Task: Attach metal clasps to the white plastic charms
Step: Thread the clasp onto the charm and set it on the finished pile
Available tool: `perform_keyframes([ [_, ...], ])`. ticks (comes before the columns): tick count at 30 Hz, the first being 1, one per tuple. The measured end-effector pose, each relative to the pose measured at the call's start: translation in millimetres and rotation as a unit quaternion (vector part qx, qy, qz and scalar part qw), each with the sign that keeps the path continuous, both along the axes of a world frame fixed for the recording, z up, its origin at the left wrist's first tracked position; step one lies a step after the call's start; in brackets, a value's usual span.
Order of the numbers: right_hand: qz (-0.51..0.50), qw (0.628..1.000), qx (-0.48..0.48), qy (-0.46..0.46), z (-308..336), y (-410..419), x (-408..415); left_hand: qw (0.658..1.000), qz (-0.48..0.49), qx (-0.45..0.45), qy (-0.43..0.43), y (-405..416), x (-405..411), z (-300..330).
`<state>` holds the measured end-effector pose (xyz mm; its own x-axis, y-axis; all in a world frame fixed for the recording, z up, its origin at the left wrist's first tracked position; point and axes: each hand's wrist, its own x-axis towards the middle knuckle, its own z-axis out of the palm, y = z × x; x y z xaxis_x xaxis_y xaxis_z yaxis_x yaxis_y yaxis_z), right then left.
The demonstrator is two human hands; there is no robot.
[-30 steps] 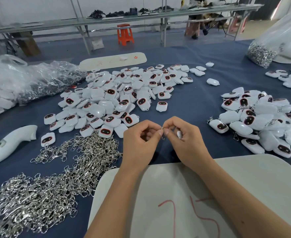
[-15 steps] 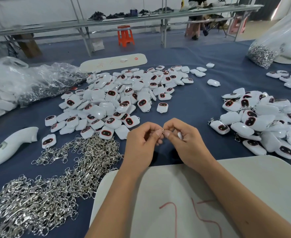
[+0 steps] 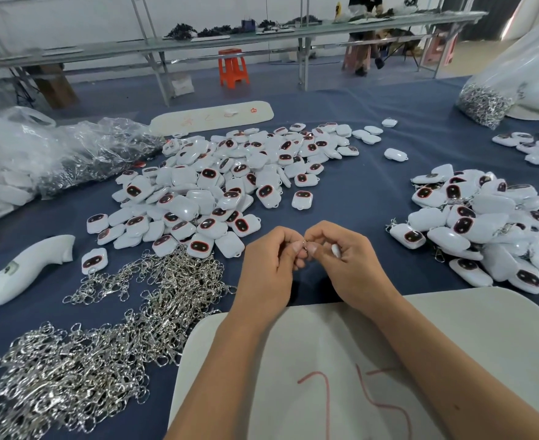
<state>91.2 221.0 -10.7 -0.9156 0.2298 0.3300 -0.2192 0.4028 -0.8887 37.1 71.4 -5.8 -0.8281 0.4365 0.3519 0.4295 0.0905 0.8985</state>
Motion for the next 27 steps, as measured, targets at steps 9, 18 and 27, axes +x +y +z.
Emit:
perform_keyframes([
  [9, 0.009, 1.0, -0.016, -0.006, 0.6, 1.5, 0.6, 0.998, -0.034, 0.035, -0.041, -2.7, -4.0, -0.4],
  [18, 0.026, 0.999, -0.014, -0.014, 1.9, 1.3, 1.0, 0.998, -0.03, 0.017, -0.047, -3.4, -5.9, -2.6],
  [27, 0.008, 1.0, 0.016, -0.024, 5.7, -2.6, 3.7, 0.994, 0.012, -0.087, 0.07, -4.2, -3.1, 0.2],
])
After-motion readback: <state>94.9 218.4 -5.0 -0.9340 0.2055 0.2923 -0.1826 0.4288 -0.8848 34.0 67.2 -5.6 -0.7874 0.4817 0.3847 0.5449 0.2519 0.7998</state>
